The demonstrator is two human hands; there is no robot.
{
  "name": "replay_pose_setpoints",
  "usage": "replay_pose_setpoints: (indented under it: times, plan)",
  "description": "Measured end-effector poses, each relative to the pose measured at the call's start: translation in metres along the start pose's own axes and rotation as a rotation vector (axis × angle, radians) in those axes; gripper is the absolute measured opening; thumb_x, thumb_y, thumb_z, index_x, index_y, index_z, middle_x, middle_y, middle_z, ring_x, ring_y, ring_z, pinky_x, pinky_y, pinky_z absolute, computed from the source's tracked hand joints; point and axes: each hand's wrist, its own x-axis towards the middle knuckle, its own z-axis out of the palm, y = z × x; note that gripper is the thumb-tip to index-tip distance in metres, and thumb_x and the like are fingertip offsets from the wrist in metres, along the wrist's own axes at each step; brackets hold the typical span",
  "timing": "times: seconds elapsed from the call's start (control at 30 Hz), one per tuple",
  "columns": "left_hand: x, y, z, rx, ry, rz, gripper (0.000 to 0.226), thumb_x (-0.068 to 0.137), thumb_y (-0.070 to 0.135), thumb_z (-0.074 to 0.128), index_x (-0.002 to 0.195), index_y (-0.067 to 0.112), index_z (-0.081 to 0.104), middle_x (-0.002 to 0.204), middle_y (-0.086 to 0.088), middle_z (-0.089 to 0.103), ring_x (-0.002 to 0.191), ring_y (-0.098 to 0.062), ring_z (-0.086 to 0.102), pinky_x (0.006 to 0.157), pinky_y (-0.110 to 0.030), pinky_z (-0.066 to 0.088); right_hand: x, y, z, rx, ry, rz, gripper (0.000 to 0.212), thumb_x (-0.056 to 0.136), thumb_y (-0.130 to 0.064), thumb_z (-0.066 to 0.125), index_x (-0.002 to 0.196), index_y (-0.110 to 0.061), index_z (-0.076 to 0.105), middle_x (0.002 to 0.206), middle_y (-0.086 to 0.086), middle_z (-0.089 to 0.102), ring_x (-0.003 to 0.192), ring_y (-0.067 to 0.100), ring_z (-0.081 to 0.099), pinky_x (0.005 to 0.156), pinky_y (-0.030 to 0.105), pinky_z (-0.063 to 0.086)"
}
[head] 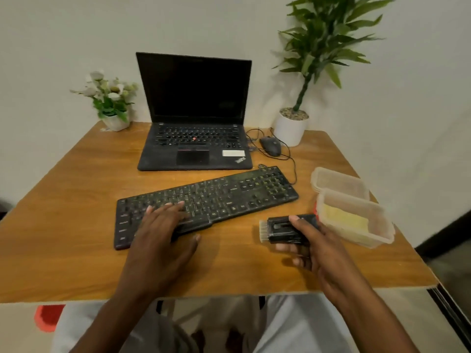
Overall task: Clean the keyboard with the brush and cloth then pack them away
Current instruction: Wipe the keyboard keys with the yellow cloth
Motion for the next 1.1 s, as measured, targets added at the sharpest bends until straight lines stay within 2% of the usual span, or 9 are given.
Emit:
replay_pose_setpoints:
  times: [0.13, 0.23, 0.37, 0.47, 0.7, 0.83, 0.93, 1.03, 1.1]
  plan:
    - [0.015, 0.027, 0.024, -0.016, -0.082, 0.085, 0.050, 0.090, 0.061, 0.055, 0.128, 0.030, 0.061, 0.151, 0.006, 0.053, 0.143, -0.011, 0.042, 0.126, -0.050, 0.025, -0.007, 0.016, -0.027, -0.015, 0.134, -0.040, 0.031, 0.098, -0.029, 0.073, 0.119, -0.008, 0.067, 0.099, 0.013, 0.083, 0.088, 0.035, 0.081, 0.053, 0.026, 0.060]
    - [0.023, 0.043, 0.042, -0.051, -0.145, 0.134, 0.049, 0.090, 0.065, 0.052, 0.126, 0.033, 0.061, 0.153, 0.010, 0.050, 0.145, -0.007, 0.038, 0.126, -0.044, 0.020, -0.009, 0.027, -0.047, -0.105, 0.283, -0.097, 0.027, 0.094, -0.026, 0.078, 0.108, -0.005, 0.068, 0.092, 0.013, 0.082, 0.076, 0.032, 0.081, 0.057, 0.033, 0.063]
    - [0.029, 0.061, 0.061, -0.067, -0.197, 0.198, 0.047, 0.093, 0.067, 0.049, 0.128, 0.037, 0.058, 0.154, 0.015, 0.046, 0.145, 0.000, 0.031, 0.125, -0.035, 0.013, -0.006, 0.039, -0.070, -0.434, 0.437, -0.235, 0.027, 0.087, -0.049, 0.083, 0.091, -0.022, 0.076, 0.084, -0.002, 0.081, 0.074, 0.018, 0.078, 0.069, 0.046, 0.065]
    - [0.031, 0.074, 0.072, -0.090, -0.213, 0.228, 0.044, 0.094, 0.065, 0.051, 0.127, 0.037, 0.058, 0.153, 0.015, 0.047, 0.144, 0.000, 0.032, 0.125, -0.038, 0.019, -0.004, 0.040, -0.080, -0.666, 0.466, -0.328, 0.031, 0.086, -0.060, 0.078, 0.087, -0.029, 0.077, 0.084, -0.014, 0.077, 0.080, 0.002, 0.071, 0.074, 0.036, 0.061]
    - [0.031, 0.090, 0.087, -0.114, -0.274, 0.237, 0.044, 0.095, 0.065, 0.050, 0.129, 0.038, 0.056, 0.152, 0.017, 0.048, 0.144, -0.006, 0.039, 0.123, -0.042, 0.029, -0.004, 0.040, -0.089, -1.032, 0.524, -0.380, 0.044, 0.089, -0.077, 0.062, 0.096, -0.036, 0.074, 0.090, -0.017, 0.067, 0.082, 0.003, 0.061, 0.064, 0.029, 0.052]
    - [0.033, 0.093, 0.090, -0.105, -0.292, 0.231, 0.044, 0.095, 0.067, 0.048, 0.130, 0.041, 0.055, 0.154, 0.019, 0.045, 0.146, -0.004, 0.035, 0.124, -0.039, 0.024, -0.013, 0.037, -0.086, -1.114, 0.545, -0.447, 0.038, 0.094, -0.071, 0.061, 0.099, -0.035, 0.074, 0.090, -0.016, 0.064, 0.079, 0.005, 0.060, 0.060, 0.027, 0.048]
    - [0.036, 0.099, 0.091, -0.133, -0.285, 0.229, 0.044, 0.094, 0.067, 0.049, 0.129, 0.042, 0.056, 0.153, 0.019, 0.046, 0.145, -0.003, 0.036, 0.122, -0.043, 0.030, -0.019, 0.013, -0.092, -1.081, 0.577, -0.573, 0.030, 0.099, -0.058, 0.064, 0.096, -0.031, 0.077, 0.085, -0.015, 0.067, 0.069, 0.005, 0.060, 0.058, 0.032, 0.052]
    - [0.041, 0.108, 0.094, -0.150, -0.274, 0.246, 0.042, 0.094, 0.066, 0.050, 0.128, 0.043, 0.056, 0.150, 0.026, 0.042, 0.142, 0.011, 0.026, 0.119, -0.036, 0.030, -0.012, -0.026, -0.106, -1.026, 0.548, -0.655, 0.021, 0.100, -0.043, 0.068, 0.092, -0.028, 0.079, 0.083, -0.015, 0.073, 0.072, 0.006, 0.066, 0.066, 0.036, 0.057]
    - [0.045, 0.114, 0.096, -0.159, -0.280, 0.247, 0.044, 0.093, 0.067, 0.050, 0.129, 0.042, 0.056, 0.152, 0.023, 0.045, 0.143, 0.007, 0.030, 0.119, -0.039, 0.034, 0.002, -0.047, -0.116, -1.081, 0.471, -0.657, 0.014, 0.100, -0.035, 0.069, 0.096, -0.027, 0.080, 0.088, -0.014, 0.076, 0.080, 0.008, 0.070, 0.073, 0.038, 0.059]
